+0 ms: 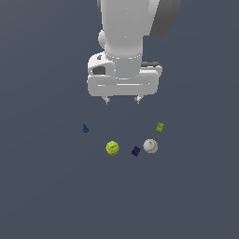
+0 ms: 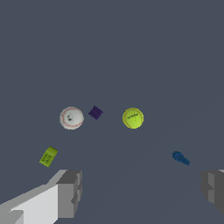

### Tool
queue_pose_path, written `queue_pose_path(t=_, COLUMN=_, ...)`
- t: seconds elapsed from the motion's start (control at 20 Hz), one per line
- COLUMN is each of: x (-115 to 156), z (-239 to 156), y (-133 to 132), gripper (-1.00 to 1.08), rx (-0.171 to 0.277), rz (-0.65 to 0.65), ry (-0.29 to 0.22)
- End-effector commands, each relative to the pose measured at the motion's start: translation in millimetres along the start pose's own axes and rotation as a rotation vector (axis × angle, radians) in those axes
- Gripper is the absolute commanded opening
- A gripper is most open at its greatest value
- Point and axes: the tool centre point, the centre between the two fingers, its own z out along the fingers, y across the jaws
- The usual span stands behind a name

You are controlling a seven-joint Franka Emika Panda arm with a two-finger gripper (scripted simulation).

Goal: Pick up a designated object from a clutter of objects.

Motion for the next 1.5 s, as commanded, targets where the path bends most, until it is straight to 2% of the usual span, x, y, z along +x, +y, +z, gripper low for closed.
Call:
queue_pose_path(t=0.0, x=0, z=0, y=0, gripper=1.00, rx=0.000, rz=0.000, ry=0.000)
queue_pose_path(t=0.45, x=6, z=-1, y=-15, gripper=1.00, rx=0.020, rz=-0.042, ry=0.005)
queue_pose_path(t=0.85, x=9, z=5, y=-13, gripper=1.00, rx=0.019, rz=-0.056, ry=0.005)
queue_pose_path(t=1.15, x=16, z=28, y=-6, gripper=1.00, rx=0.016, rz=-0.109, ry=0.005)
queue_pose_path(t=1.45, x=25, z=69, y=5, gripper=1.00, rx=0.011, rz=-0.201, ry=0.004)
